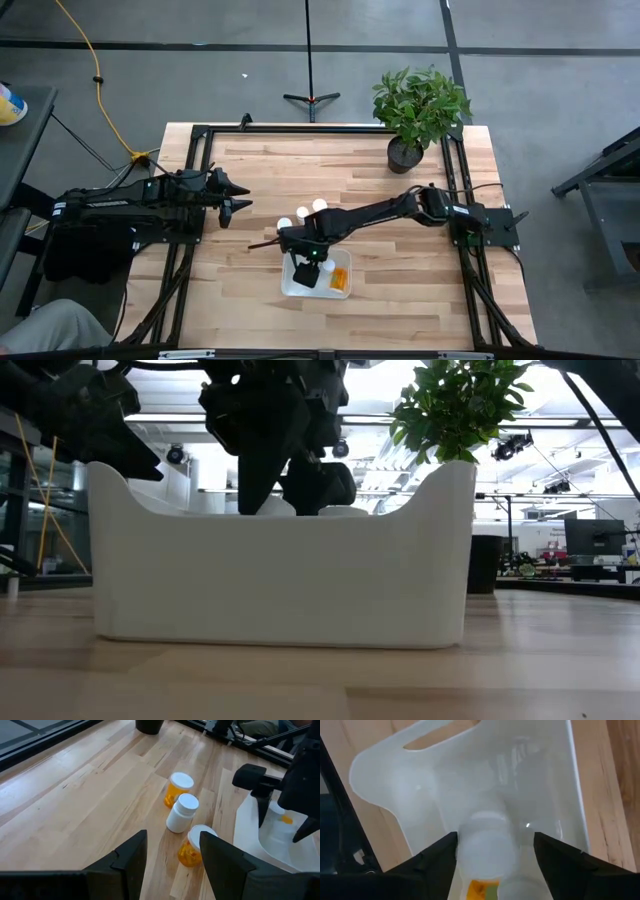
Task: Pick and place pill bottles into a basket
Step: Put the right white pill bottle into the white bin, then put the left orange pill bottle into the white bin
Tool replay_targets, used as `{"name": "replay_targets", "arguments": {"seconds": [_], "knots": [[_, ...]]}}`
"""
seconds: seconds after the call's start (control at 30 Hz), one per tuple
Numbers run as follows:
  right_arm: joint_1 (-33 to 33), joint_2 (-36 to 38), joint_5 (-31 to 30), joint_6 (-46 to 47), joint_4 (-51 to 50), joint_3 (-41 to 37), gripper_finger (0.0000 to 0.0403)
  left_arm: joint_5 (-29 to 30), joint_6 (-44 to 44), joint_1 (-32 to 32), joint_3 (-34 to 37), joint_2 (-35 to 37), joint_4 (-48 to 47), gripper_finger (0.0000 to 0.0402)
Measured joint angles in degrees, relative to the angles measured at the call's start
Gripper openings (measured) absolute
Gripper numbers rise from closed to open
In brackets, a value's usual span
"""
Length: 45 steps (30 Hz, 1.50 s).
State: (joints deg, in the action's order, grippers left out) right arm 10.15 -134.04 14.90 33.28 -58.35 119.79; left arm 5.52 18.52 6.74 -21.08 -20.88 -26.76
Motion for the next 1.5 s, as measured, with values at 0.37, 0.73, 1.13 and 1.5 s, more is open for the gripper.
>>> {"name": "replay_targets", "arguments": {"seconds": [0.37, 0.73, 1.13, 1.5], "knots": [[0.0, 0.0, 0.7, -1.4, 1.4, 2.0, 0.0244, 0.0, 0.0, 0.0, 0.0, 0.0, -0.3, 0.0216], [0.0, 0.0, -3.3, -3.0, 0.0, 8.2, 0.0244, 0.0, 0.0, 0.0, 0.0, 0.0, -0.4, 0.0216], [-2.5, 0.0, -12.5, -8.4, -3.6, 14.9, 0.0245, 0.0, 0.0, 0.0, 0.0, 0.0, -0.4, 0.0216], [-8.0, -1.8, -8.2, -12.4, -1.0, 14.3, 0.0248, 0.0, 0.0, 0.0, 0.0, 0.0, -0.4, 0.0216]]}}
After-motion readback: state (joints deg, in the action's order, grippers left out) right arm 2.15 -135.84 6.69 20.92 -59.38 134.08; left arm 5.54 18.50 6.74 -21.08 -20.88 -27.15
